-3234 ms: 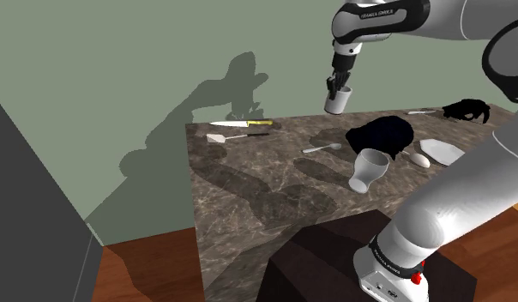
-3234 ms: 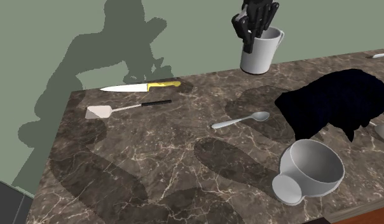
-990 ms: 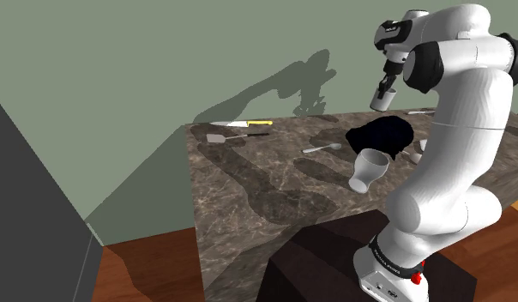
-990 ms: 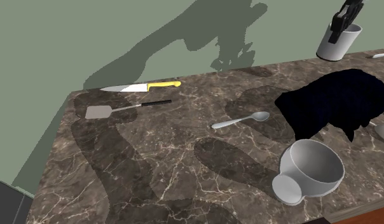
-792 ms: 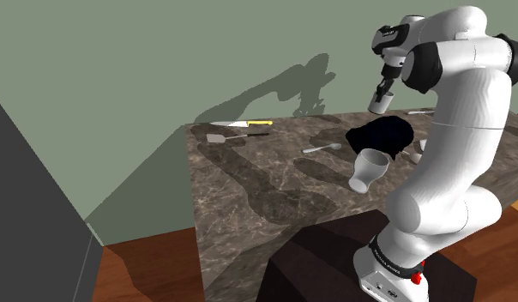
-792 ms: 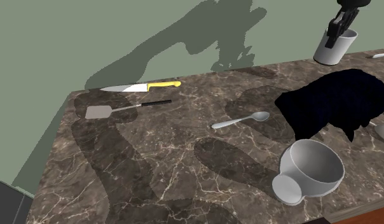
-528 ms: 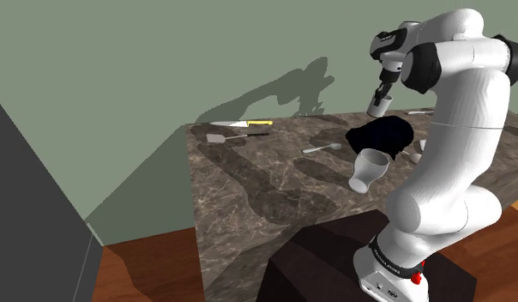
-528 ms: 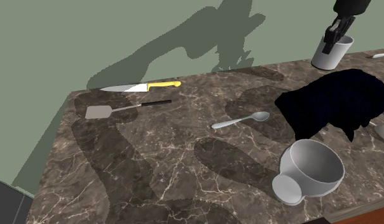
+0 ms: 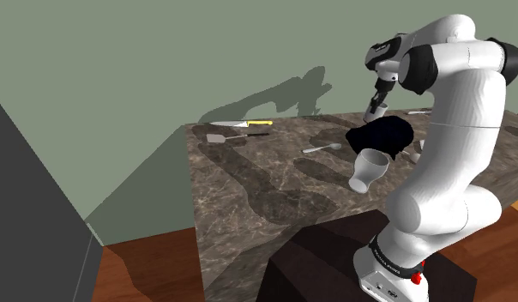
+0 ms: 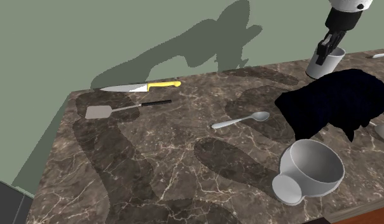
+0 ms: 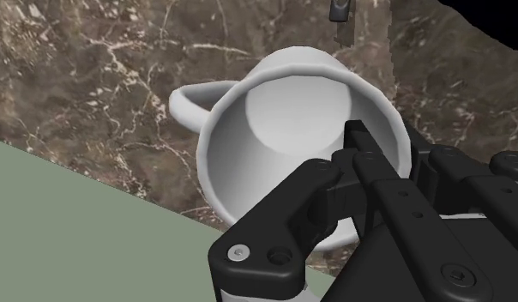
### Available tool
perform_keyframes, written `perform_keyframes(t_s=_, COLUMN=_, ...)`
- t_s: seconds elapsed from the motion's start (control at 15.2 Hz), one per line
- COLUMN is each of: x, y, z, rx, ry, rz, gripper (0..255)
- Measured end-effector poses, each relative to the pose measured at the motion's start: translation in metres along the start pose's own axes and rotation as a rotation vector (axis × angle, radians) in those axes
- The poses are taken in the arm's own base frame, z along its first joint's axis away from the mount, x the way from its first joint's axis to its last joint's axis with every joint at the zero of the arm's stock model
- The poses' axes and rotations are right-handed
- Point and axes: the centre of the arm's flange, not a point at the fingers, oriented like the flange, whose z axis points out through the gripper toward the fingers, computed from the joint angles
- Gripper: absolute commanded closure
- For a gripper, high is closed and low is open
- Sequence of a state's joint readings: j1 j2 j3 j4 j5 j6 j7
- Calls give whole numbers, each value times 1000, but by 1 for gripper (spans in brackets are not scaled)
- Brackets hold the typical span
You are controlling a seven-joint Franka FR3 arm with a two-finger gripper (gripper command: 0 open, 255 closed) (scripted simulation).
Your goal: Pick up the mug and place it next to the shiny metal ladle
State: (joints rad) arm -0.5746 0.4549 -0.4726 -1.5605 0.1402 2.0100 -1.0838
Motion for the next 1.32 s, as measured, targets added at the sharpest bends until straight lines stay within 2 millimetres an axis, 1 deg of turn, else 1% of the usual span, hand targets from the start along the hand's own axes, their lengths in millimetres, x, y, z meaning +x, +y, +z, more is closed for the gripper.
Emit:
perform_keyframes(t_s=0.46, x=2, y=-2, z=37, rx=0, ry=0, rz=0, gripper=255)
perform_keyframes(t_s=0.59, x=1, y=-3, z=41, rx=0, ry=0, rz=0, gripper=255)
perform_keyframes(t_s=0.86, x=2, y=-3, z=42, rx=0, ry=0, rz=0, gripper=255)
perform_keyframes(t_s=0.92, x=2, y=-3, z=42, rx=0, ry=0, rz=0, gripper=0)
perform_keyframes(t_s=1.32, x=2, y=-3, z=42, rx=-1, ry=1, rz=0, gripper=0)
